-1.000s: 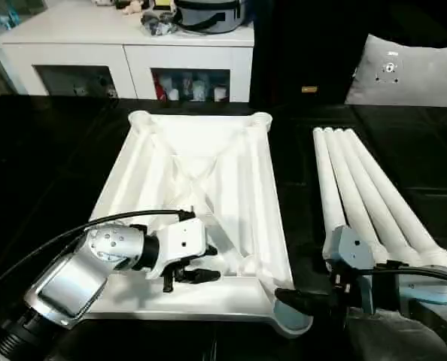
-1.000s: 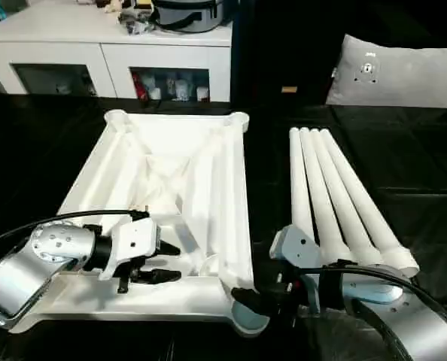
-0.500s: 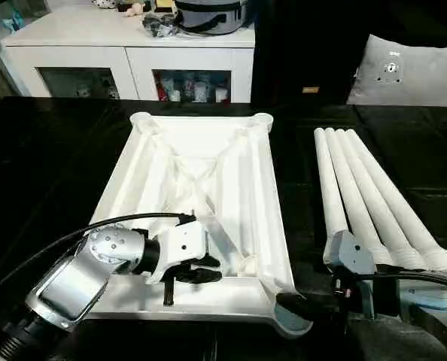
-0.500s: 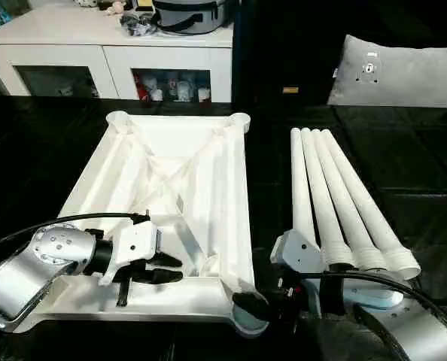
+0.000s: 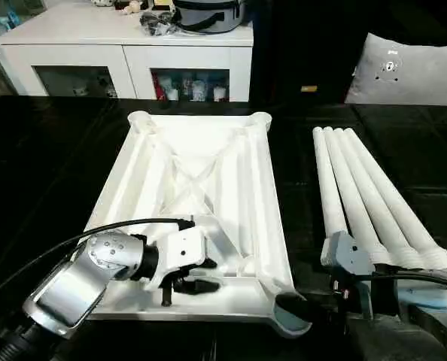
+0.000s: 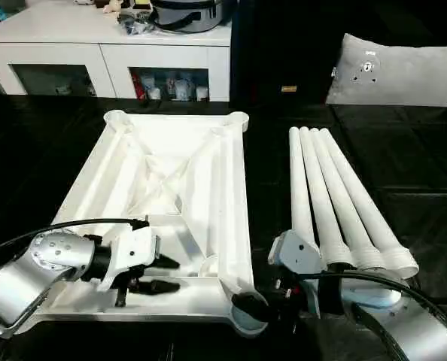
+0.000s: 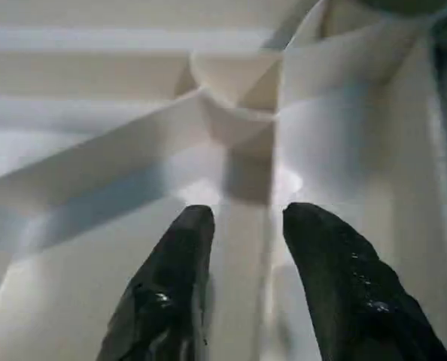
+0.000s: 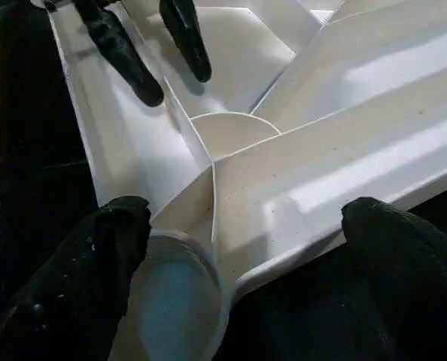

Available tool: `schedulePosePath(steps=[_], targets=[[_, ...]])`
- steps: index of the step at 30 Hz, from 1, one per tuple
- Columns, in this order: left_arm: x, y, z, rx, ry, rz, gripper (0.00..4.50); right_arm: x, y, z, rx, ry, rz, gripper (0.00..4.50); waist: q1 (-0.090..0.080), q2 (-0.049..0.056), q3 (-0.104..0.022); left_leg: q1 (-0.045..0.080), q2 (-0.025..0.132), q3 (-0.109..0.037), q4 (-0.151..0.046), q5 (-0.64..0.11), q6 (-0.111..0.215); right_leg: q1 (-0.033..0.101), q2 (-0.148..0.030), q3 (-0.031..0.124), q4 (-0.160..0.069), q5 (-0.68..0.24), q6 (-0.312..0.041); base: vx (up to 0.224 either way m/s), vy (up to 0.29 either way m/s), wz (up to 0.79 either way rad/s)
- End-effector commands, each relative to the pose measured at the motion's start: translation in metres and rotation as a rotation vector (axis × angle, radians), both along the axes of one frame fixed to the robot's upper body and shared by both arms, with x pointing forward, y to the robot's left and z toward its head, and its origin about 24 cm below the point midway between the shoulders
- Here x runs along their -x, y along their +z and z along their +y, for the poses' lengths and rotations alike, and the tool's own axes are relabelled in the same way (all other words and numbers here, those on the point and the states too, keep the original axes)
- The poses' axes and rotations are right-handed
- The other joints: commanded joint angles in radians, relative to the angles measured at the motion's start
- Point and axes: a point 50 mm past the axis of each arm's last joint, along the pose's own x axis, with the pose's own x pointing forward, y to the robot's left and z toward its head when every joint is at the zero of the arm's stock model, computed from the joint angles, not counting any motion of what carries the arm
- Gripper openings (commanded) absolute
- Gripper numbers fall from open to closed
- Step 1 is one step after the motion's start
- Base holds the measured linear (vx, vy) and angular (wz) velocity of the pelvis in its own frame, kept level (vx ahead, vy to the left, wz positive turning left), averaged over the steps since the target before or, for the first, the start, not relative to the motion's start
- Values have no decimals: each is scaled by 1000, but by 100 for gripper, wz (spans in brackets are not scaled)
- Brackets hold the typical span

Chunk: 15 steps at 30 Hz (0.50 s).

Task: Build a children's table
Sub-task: Move table base

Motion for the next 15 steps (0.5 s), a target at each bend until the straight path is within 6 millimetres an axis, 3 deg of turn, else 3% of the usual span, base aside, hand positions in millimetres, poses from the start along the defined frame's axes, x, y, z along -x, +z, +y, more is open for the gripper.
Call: schedulePosePath(steps=[1,5,15], targets=[[-2,1,1,-27,-1,-22,195,0,2,3,12,18,-16,450,-2,-9,-34,22,73,-24,-87,-212,21,13,-72,26,-81,-25,-199,0,0,0],[-2,0,1,-17,9,-17,181,1,2,3,11,16,-16,450,-2,-9,-34,21,72,-24,-86,-199,25,14,-71,24,-79,13,-209,0,0,0],[-1,-1,-2,24,14,7,102,2,2,6,-3,23,-5,450,-2,-10,-32,21,73,-23,-88,-215,22,13,-73,26,-81,-22,-212,0,0,0]])
